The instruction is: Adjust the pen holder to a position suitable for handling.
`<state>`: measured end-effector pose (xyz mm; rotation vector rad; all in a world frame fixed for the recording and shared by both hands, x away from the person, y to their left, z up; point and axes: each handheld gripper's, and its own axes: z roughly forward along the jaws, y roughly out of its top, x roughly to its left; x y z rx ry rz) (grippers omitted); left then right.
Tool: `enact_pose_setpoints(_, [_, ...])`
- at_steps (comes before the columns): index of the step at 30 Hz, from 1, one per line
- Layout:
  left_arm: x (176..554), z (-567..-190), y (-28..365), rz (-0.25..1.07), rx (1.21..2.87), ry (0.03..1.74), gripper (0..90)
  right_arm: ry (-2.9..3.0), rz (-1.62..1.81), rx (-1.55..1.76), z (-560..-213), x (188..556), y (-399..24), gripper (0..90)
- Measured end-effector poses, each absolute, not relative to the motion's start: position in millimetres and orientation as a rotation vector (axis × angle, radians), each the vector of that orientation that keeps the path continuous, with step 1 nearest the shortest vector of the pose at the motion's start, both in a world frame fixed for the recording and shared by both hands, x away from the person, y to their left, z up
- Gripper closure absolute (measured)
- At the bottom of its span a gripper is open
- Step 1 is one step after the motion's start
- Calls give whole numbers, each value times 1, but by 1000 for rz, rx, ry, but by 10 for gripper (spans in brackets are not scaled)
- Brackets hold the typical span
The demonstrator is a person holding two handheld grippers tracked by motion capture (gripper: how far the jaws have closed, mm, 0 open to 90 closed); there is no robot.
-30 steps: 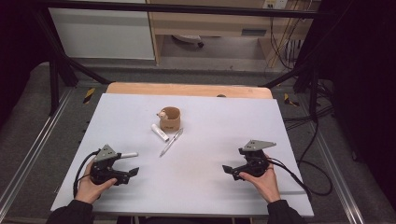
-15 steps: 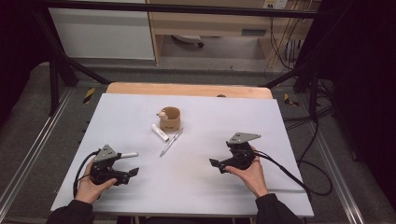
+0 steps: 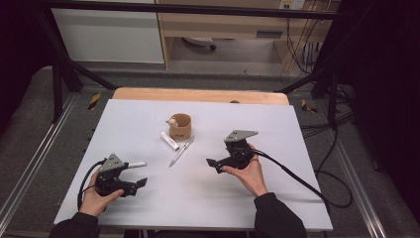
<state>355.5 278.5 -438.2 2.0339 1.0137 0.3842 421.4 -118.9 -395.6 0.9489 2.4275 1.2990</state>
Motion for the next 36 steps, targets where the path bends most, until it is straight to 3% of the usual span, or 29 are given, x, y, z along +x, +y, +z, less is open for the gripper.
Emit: enact_pose_setpoints(36, [355,-438,279,385,2029,1016,37,2471,1245,858,-380,477,-38,66])
